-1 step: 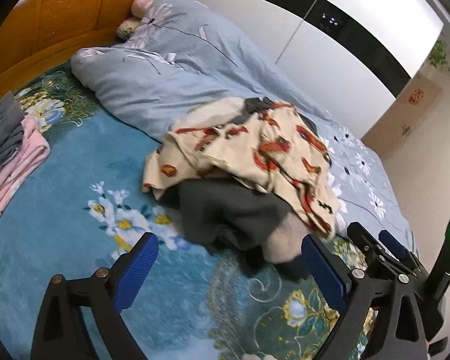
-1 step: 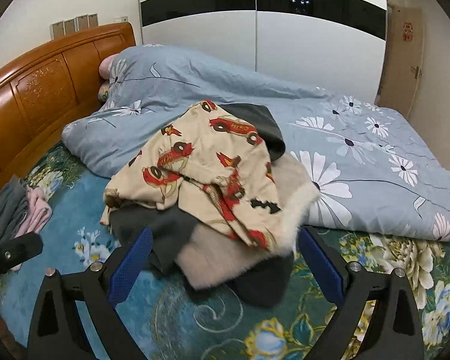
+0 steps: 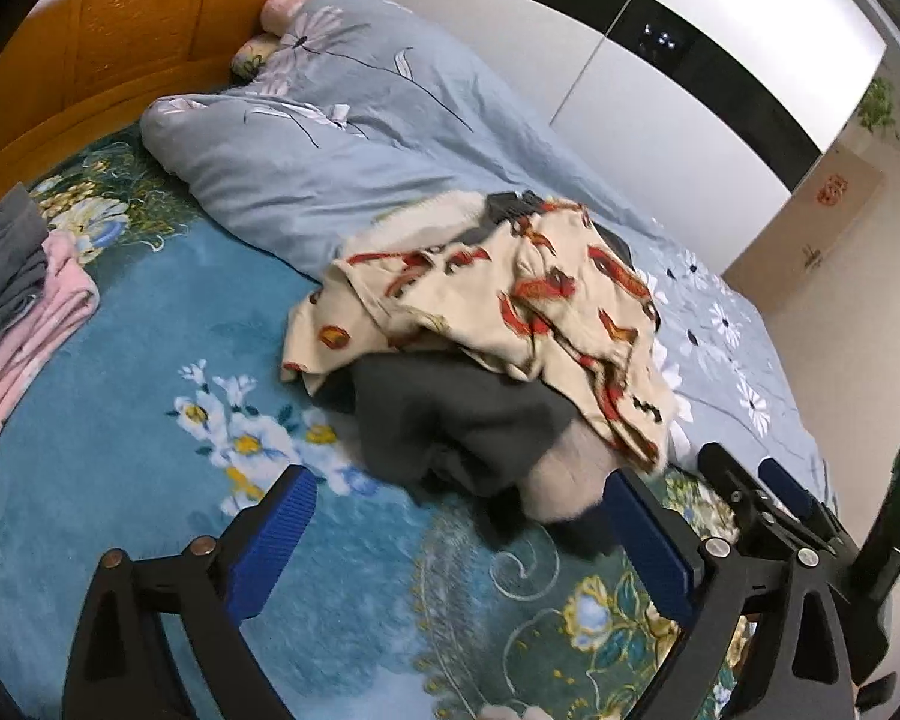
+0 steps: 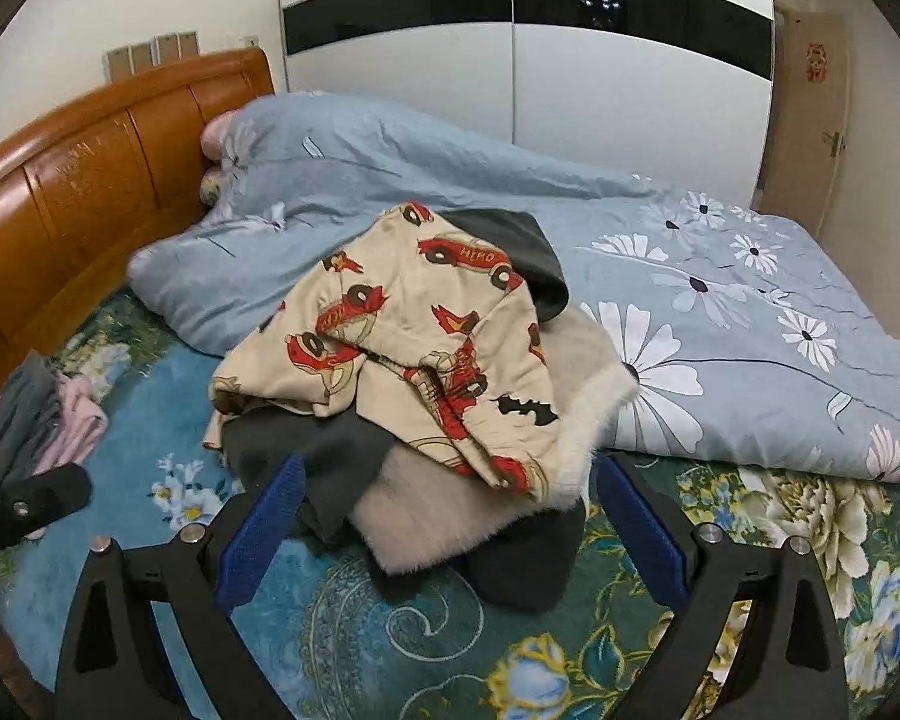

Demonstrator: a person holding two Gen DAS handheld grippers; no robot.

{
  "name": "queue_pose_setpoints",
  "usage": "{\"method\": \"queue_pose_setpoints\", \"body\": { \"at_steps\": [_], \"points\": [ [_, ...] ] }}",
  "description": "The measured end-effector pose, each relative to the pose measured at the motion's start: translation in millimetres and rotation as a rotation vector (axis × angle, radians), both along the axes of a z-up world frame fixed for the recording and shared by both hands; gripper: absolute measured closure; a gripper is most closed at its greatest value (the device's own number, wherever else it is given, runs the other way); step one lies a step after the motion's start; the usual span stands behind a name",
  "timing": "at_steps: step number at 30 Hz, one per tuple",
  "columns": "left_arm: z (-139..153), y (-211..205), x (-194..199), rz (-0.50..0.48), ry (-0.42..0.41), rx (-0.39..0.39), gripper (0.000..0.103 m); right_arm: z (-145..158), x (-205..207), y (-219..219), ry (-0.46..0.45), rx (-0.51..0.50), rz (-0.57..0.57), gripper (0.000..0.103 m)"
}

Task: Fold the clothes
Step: 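Reach both grippers toward the cream car-print pants on the clothes pile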

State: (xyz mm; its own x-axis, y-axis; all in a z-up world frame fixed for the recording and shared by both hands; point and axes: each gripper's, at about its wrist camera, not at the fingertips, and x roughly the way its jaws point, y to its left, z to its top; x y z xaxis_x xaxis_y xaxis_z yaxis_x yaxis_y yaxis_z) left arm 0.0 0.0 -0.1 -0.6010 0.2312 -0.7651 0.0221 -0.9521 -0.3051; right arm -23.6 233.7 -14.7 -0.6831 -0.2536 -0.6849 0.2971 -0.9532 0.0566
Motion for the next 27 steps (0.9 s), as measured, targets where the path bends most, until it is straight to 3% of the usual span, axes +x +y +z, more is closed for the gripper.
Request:
{"method": "queue_pose_setpoints", "body": {
  "at_steps": [2, 4, 7, 9, 14, 22, 27],
  "points": [
    [0, 0, 0, 0.009, -0.002, -0.01, 0.002, 0, 3, 1, 0.009, 0.003, 0.009, 0.005],
    [-2, 10, 14, 0.005, 0.047, -0.018, 0.0, -1, 5, 3, 0.019, 0.005, 0.018, 0.005],
    [-3, 12, 29, 0.0, 0.057, 0.046, 0.0, -1, 9, 5, 0.033, 0.009, 0.032, 0.005],
    [-6, 16, 35, -0.015, 0.057, 0.041, 0.0, -2, 12, 6, 0.042, 0.012, 0.041, 0.005],
    [-2, 19, 25, -0.025, 0.069, -0.037, 0.0, 0, 16, 12, 0.016, -0.038, 0.035, 0.005],
    [-16, 16, -7, -0.056, 0.047, -0.002, 0.0, -12, 0, -10, -0.012, 0.041, 0.072, 0.005],
    [-29, 19, -27, -0.072, 0.027, 0.05, 0.0, -21, -21, -13, -0.058, 0.04, 0.03, 0.005]
  ]
}}
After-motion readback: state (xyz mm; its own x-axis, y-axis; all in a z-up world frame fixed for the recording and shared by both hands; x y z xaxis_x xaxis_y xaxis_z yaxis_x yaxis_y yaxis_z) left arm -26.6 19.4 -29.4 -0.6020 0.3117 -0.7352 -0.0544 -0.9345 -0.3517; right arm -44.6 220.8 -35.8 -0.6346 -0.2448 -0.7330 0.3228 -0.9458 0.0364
